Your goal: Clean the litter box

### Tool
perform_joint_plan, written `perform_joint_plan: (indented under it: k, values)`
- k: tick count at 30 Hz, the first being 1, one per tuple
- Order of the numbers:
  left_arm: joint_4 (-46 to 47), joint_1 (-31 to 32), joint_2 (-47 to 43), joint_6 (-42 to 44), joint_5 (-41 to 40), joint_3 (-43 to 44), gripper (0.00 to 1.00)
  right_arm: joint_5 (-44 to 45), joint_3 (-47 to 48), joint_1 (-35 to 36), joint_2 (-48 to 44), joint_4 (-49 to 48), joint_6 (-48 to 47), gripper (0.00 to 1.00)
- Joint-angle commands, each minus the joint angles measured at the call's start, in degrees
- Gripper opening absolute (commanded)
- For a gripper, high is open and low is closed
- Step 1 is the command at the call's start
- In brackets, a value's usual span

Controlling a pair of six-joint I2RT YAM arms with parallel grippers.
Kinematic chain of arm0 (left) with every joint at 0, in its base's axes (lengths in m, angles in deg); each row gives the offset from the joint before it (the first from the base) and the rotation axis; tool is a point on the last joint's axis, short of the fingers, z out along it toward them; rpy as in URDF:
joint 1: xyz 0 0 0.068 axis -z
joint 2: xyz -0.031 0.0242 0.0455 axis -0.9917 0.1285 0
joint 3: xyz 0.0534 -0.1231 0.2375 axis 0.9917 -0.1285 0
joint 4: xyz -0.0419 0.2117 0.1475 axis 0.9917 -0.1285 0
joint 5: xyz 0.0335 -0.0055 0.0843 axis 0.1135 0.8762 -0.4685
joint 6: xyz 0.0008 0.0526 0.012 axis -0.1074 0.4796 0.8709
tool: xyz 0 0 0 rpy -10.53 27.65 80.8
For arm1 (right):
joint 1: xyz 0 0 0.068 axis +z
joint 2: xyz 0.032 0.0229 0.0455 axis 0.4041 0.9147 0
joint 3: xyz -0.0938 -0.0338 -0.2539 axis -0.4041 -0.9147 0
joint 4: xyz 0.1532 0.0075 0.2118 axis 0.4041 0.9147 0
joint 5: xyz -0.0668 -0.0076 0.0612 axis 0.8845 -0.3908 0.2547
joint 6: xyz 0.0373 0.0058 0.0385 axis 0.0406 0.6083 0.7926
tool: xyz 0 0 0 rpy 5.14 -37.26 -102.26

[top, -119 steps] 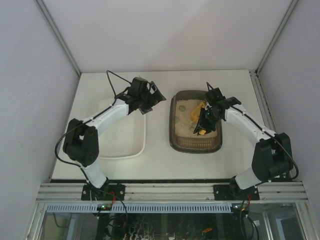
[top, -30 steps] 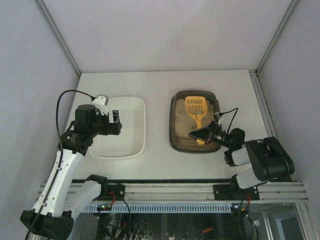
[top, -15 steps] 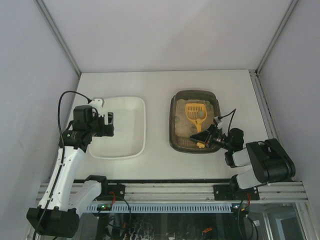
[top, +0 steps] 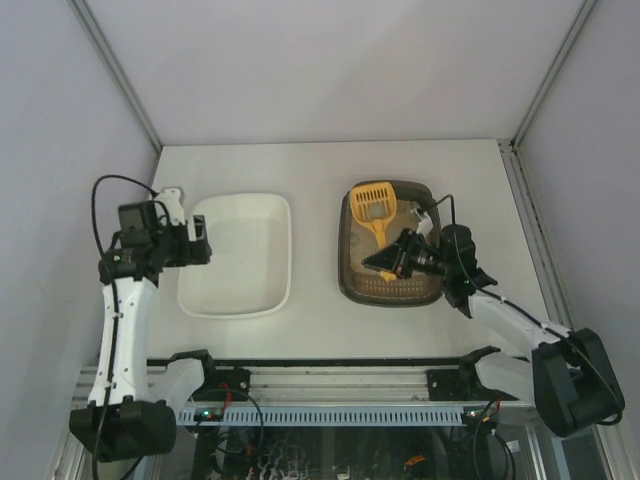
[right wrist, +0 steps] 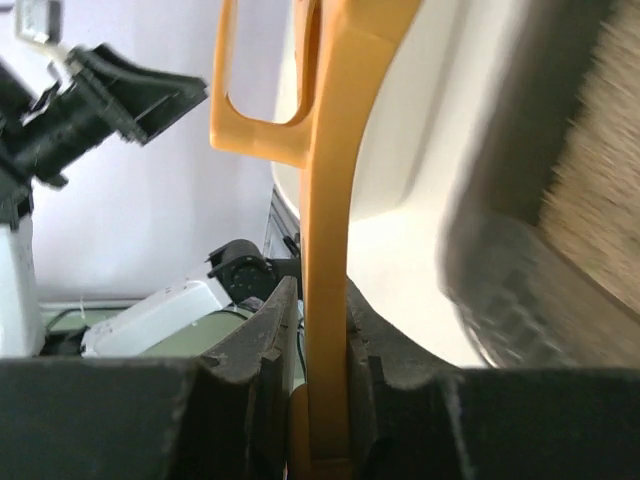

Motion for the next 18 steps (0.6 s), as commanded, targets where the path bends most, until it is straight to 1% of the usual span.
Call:
perform_joint_plan:
  k: [1, 3, 4, 7, 9, 11, 13, 14, 18]
  values:
    - [-8.37, -9.48, 5.92, 4.47, 13.28, 12.97, 0.87, 7.52, 13.70, 7.06, -3.28, 19.15, -10.10, 0.00]
    - [-11.31, -10.73, 7.57, 5.33, 12.81, 16.05, 0.85, 9.92, 19.58, 12.58, -0.75, 23.75, -11.80, 0.00]
    - [-11.72, -11.16, 7.64, 5.37, 11.76, 16.89, 0.85, 11.90, 23.38, 15.29, 1.22, 27.22, -14.26, 0.00]
    - [-12.10, -12.09, 7.13, 4.84, 8.39, 18.44, 0.85, 21.43, 33.90, 24.19, 8.56, 36.98, -18.86, 0.00]
    - [-12.28, -12.54, 6.74, 4.12, 5.10, 19.21, 0.86, 25.22, 38.96, 28.34, 14.04, 41.26, -20.12, 0.00]
    - [-12.68, -12.73, 6.93, 2.86, 0.01, 19.60, 0.87, 30.80, 43.51, 31.58, 19.55, 45.02, -21.33, 0.00]
    - [-13.11, -12.80, 7.50, 1.17, -6.88, 19.91, 0.87, 37.58, 51.31, 35.17, 25.24, 50.89, -23.69, 0.00]
    - [-13.27, -13.10, 7.59, 0.82, -9.09, 19.98, 0.86, 41.94, 55.53, 37.09, 28.40, 55.01, -25.34, 0.00]
    - [-12.21, -16.28, 5.89, 1.60, -11.38, 18.85, 0.86, 59.94, 71.93, 44.48, 39.94, 69.65, -31.90, 0.00]
